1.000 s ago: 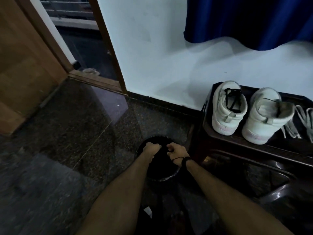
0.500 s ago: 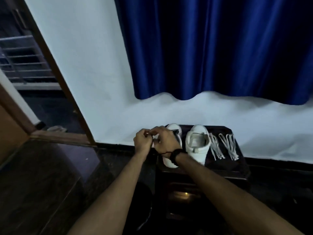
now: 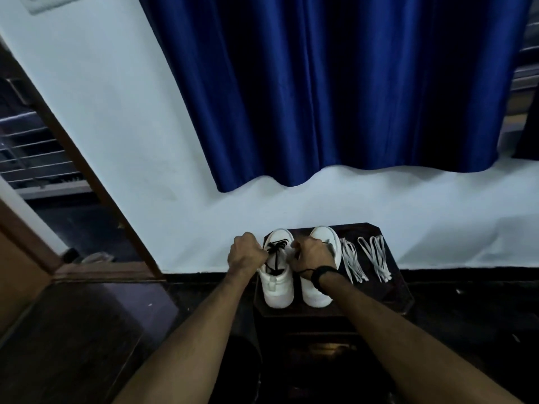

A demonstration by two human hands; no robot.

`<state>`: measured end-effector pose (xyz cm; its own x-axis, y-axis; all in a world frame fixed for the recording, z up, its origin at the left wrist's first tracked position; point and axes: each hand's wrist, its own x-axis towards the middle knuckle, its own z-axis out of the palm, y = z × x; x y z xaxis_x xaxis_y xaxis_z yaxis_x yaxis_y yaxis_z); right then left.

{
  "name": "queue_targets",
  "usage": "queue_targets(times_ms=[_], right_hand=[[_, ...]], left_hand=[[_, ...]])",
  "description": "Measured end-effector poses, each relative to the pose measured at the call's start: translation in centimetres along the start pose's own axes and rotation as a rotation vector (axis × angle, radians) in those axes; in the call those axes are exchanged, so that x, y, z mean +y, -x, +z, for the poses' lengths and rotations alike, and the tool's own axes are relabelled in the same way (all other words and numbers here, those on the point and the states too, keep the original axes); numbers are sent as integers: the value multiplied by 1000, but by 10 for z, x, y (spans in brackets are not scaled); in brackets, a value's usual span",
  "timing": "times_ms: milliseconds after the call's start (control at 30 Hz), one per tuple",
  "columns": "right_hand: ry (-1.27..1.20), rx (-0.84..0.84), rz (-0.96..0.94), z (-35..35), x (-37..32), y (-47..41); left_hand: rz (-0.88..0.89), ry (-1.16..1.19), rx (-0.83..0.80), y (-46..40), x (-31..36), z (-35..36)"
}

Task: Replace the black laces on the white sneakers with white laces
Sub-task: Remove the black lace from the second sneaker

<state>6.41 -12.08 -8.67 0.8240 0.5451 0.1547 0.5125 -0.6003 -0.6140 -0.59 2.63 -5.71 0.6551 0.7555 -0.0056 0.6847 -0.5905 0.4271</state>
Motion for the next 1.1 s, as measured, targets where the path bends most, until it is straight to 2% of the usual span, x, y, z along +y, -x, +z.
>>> queue_targets(times_ms=[167,333,433,500,567,667,733,767,833,867,900,1033,1100], right_hand=[[6,-12,42,3,-4,6],[39,17,51,10,-13,11],[57,41,61,12,-15,12],[67,53,71,12,-17,12],[63,59,86,13,-18,12],[73,74,95,15,-19,14],[89,76,88,16,-21,17],[89,76,82,16,-22,18],[89,77,67,16,-22,20],[95,75,58,16,-22,21],[102,74,47,16,-21,22],[134,41,33,15,-19,23],[165,66,-14,13,-20,20]], left_hand=[[-121,359,-112,-8,0,-12],[-386,975,-419,-5,-3,-35],[-410,1127,-442,-11,-8,-47],[-367,1125,-410,-16,-8,-60],[-335,1092,-295,-21,-8,-74],[-257,905,-38,-30,-13,-85],[-201,729,35,-29,-15,-83],[-188,569,38,-27,-18,-77],[-150,55,31,-20,-23,-60],[-108,-111,32,-14,-23,-52],[-64,-153,9,-9,-23,-43],[77,150,-172,3,-18,-10],[160,158,-166,8,-17,4]])
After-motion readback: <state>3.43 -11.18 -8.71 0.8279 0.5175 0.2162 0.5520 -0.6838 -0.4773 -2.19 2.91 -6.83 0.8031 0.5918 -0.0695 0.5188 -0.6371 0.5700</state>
